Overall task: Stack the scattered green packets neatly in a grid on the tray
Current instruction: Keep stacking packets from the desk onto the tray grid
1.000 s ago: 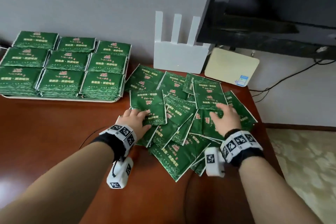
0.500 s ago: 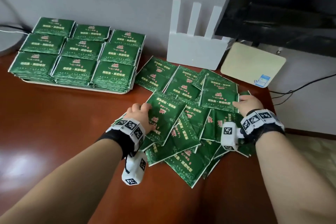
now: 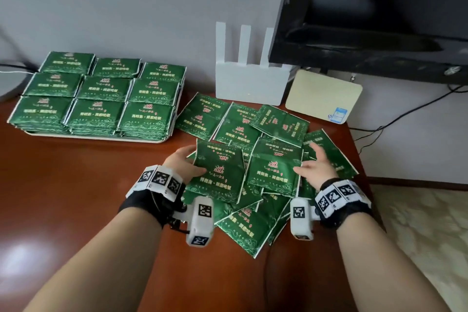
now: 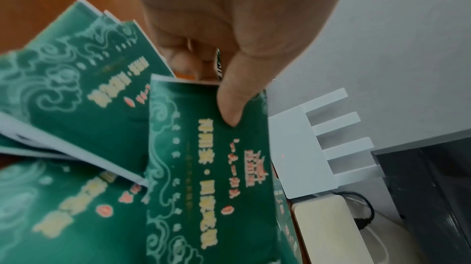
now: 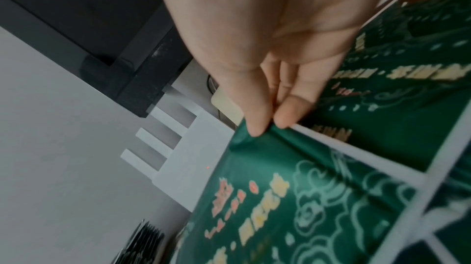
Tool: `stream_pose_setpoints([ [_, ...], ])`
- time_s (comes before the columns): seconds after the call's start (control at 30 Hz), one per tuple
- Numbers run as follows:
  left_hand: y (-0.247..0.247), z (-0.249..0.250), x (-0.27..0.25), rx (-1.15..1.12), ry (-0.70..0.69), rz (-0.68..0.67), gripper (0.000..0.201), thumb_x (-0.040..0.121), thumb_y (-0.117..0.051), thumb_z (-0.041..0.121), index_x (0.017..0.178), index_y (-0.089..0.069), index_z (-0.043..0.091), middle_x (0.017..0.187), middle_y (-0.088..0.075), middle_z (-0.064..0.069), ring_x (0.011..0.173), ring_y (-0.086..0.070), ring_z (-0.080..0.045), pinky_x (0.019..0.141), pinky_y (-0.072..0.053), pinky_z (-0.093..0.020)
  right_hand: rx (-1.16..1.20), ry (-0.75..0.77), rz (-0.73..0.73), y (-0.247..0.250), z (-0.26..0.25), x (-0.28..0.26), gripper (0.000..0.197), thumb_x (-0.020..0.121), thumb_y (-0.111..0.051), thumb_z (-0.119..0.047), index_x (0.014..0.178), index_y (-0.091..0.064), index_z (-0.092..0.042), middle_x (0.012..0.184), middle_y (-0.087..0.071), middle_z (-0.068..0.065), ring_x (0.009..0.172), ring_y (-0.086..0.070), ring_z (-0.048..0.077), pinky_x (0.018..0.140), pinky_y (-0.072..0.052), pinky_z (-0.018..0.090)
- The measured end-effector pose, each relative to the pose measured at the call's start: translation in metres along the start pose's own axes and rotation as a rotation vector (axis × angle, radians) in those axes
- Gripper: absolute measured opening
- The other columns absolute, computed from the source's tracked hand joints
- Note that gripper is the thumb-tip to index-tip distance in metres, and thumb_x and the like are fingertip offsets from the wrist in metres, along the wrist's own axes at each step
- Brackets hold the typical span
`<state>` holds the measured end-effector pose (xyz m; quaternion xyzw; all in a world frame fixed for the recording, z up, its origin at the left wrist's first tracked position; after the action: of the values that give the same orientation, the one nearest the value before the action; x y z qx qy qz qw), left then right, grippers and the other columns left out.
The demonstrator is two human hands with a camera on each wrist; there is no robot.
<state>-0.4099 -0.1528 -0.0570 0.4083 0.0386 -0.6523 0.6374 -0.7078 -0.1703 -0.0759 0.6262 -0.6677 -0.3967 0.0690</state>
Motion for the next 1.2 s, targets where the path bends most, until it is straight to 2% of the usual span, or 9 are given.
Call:
stream_pose_setpoints([
  [0.17, 0.011, -0.005, -0.021, 0.025, -0.099, 0.042, 0.085, 0.082, -0.062, -0.002, 0.146, -0.019, 0.036, 0.13, -0.054, -0.007, 0.076, -0.06, -0.008, 0.057, -0.05, -0.017, -0.081, 0.163, 0.033, -0.002, -0.002, -0.009, 0.045, 0.089, -0.056, -0.008, 0.131, -0.049, -0.019, 0.095, -0.057, 0.007, 0.094, -0.063, 0.029, 0.077, -0.047, 0.03],
  [0.3, 0.015, -0.011, -0.028, 0.046, -0.152, 0.106, 0.058, 0.086, -0.057, 0.0, 0.133, -0.046, 0.032, 0.118, -0.061, -0.004, 0.059, -0.051, -0.004, 0.039, -0.037, -0.009, -0.047, 0.283, 0.129, 0.007, 0.0, -0.03, 0.028, 0.09, -0.053, -0.009, 0.115, -0.063, -0.019, 0.102, -0.055, -0.001, 0.09, -0.053, 0.017, 0.08, -0.04, 0.025],
  [0.5, 0.015, -0.028, -0.027, 0.186, -0.109, 0.205, 0.027, 0.086, -0.063, 0.021, 0.113, -0.063, 0.021, 0.117, -0.055, -0.005, 0.073, -0.055, -0.013, 0.059, -0.048, -0.021, 0.027, 0.372, 0.176, 0.004, 0.014, -0.052, 0.021, 0.087, -0.056, -0.001, 0.097, -0.07, -0.014, 0.109, -0.044, 0.0, 0.102, -0.038, 0.007, 0.084, -0.026, 0.005],
  [0.57, 0.015, -0.032, -0.029, 0.247, -0.065, 0.227, 0.029, 0.085, -0.064, 0.026, 0.113, -0.062, 0.021, 0.122, -0.047, -0.005, 0.084, -0.056, -0.019, 0.072, -0.052, -0.028, 0.036, 0.387, 0.152, 0.002, 0.015, -0.056, 0.021, 0.087, -0.056, -0.002, 0.089, -0.069, -0.019, 0.111, -0.049, -0.004, 0.105, -0.041, 0.008, 0.088, -0.027, 0.011],
  [0.63, 0.013, -0.036, -0.031, 0.258, -0.072, 0.202, 0.028, 0.087, -0.062, 0.024, 0.114, -0.06, 0.019, 0.116, -0.052, -0.005, 0.076, -0.055, -0.017, 0.064, -0.049, -0.025, 0.06, 0.383, 0.084, -0.001, 0.016, -0.056, 0.029, 0.089, -0.054, -0.004, 0.085, -0.064, -0.031, 0.107, -0.059, -0.005, 0.101, -0.054, 0.015, 0.092, -0.04, 0.026],
  [0.7, 0.01, -0.038, -0.033, 0.234, -0.085, 0.178, 0.026, 0.088, -0.06, 0.019, 0.114, -0.059, 0.02, 0.107, -0.061, -0.003, 0.071, -0.055, -0.014, 0.058, -0.045, -0.022, 0.026, 0.362, 0.07, -0.003, 0.015, -0.057, 0.028, 0.09, -0.054, -0.01, 0.087, -0.06, -0.037, 0.098, -0.063, -0.002, 0.092, -0.06, 0.021, 0.085, -0.048, 0.035],
  [0.87, 0.006, -0.044, -0.035, 0.024, -0.085, 0.194, 0.016, 0.089, -0.058, 0.011, 0.103, -0.054, 0.017, 0.084, -0.062, -0.003, 0.063, -0.06, -0.013, 0.067, -0.054, -0.03, -0.028, 0.38, 0.095, -0.009, 0.01, -0.062, 0.018, 0.092, -0.052, -0.013, 0.104, -0.063, -0.02, 0.104, -0.06, -0.002, 0.094, -0.053, 0.015, 0.081, -0.04, 0.025],
  [1.07, 0.01, -0.051, -0.036, -0.05, -0.102, 0.255, 0.019, 0.088, -0.059, 0.011, 0.105, -0.051, 0.015, 0.086, -0.062, -0.004, 0.069, -0.063, -0.017, 0.067, -0.053, -0.031, 0.006, 0.358, 0.127, -0.014, 0.006, -0.063, 0.02, 0.093, -0.05, -0.013, 0.108, -0.061, -0.02, 0.107, -0.061, 0.004, 0.087, -0.055, 0.019, 0.078, -0.044, 0.029],
  [1.2, 0.005, -0.059, -0.037, 0.062, -0.061, 0.216, 0.034, 0.087, -0.059, 0.011, 0.119, -0.05, 0.019, 0.108, -0.063, -0.008, 0.079, -0.06, -0.021, 0.074, -0.05, -0.03, -0.047, 0.251, 0.016, -0.029, 0.014, -0.059, 0.034, 0.089, -0.059, -0.017, 0.121, -0.051, -0.025, 0.124, -0.058, 0.004, 0.111, -0.056, 0.027, 0.092, -0.047, 0.038],
])
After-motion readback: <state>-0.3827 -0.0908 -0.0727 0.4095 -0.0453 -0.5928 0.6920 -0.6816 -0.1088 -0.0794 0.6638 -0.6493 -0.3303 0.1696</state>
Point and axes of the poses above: each hand's wrist, its own x-axis towards the middle knuckle, its own y-axis out of the back of the hand, z = x × y, the point moved 2 cm from there along x, towards the middle knuckle
